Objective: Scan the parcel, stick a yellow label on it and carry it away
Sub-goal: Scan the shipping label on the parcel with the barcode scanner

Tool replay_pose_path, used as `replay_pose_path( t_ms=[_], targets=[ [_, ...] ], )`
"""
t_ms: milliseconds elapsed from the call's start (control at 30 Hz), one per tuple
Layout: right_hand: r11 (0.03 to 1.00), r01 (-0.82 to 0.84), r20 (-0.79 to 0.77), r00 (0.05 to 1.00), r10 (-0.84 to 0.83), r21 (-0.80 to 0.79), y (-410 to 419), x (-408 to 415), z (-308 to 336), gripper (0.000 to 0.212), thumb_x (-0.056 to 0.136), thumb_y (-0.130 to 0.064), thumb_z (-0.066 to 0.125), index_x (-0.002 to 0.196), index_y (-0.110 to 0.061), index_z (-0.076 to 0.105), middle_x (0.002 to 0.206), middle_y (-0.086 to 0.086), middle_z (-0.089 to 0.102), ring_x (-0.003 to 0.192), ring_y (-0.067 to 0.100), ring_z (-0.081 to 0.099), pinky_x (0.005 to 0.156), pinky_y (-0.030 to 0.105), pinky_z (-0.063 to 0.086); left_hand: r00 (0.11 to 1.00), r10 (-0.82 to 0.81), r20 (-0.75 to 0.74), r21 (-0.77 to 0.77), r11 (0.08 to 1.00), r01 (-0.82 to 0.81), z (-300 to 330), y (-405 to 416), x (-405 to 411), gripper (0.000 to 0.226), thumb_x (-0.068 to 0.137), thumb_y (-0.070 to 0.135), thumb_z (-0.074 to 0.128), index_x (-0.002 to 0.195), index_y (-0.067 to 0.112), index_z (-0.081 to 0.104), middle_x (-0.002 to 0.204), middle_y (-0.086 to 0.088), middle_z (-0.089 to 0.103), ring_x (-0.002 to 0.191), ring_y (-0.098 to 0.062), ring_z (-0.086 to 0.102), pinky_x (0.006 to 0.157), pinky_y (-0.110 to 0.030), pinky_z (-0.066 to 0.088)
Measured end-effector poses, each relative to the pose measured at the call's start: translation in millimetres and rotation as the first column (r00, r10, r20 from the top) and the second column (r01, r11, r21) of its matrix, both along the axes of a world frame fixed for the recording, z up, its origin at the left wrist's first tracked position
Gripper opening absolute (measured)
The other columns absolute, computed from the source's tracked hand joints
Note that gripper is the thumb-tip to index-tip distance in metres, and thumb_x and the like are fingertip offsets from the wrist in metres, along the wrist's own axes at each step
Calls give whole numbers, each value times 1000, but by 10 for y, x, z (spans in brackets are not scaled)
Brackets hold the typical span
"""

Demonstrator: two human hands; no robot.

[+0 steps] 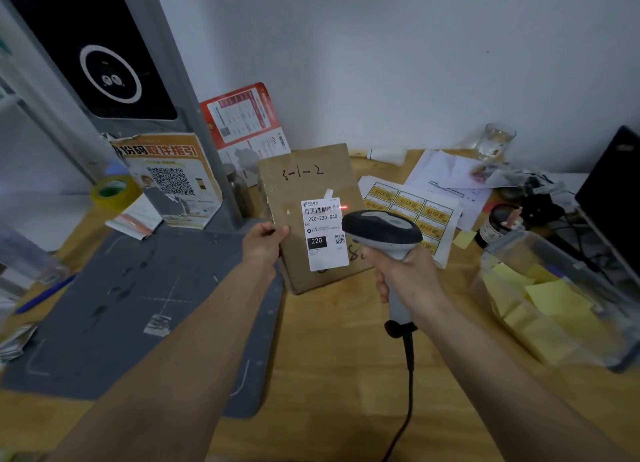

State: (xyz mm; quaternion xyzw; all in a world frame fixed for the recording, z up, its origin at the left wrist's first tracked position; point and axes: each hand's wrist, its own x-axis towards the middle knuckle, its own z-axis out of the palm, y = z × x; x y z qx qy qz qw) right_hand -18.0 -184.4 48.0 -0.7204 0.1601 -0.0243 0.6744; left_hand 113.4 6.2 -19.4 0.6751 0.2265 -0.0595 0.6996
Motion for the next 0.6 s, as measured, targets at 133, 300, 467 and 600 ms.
replay_pose_path(
  t_ms=[133, 300, 467, 600],
  targets=[
    [1000, -4, -7, 1000, 4, 3, -14, 0, 8, 22, 85, -22, 69, 67, -10, 64, 55, 15, 49, 46, 24, 45, 47, 31, 42, 1000, -5, -15, 18, 1000, 6, -1, -5, -2, 25, 83, 10, 69, 66, 17, 52, 93, -13, 65, 86, -26, 58, 78, -39, 50],
    [1000, 7, -17, 1000, -7, -20, -26, -2, -4, 23, 85, -21, 68, 66, -10, 63, 53, 14, 49, 43, 23, 45, 47, 30, 42, 999, -15, -40, 33, 999, 17, 14, 0, -9, 25, 84, 12, 69, 67, 17, 52, 93, -13, 64, 87, -26, 57, 80, -42, 52],
    [968, 222, -19, 974, -225, -115, -214, 121, -166, 15, 85, -24, 65, 86, -9, 63, 57, 3, 54, 52, 19, 50, 58, 33, 48, 971, -195, -138, -57, 980, 189, 82, 126, -54, 12, 86, 19, 68, 87, 9, 61, 102, -12, 65, 92, -28, 63, 74, -40, 55],
    [942, 288, -165, 934, -316, -172, -435, 199, -364, 61, 73, -39, 57, 121, -2, 51, 67, 0, 51, 64, 21, 52, 62, 34, 43, 814, -461, -354, -81, 882, 464, 47, 249, -132, 43, 80, 25, 74, 116, 5, 62, 116, -12, 67, 103, -27, 64, 74, -37, 54]
  ],
)
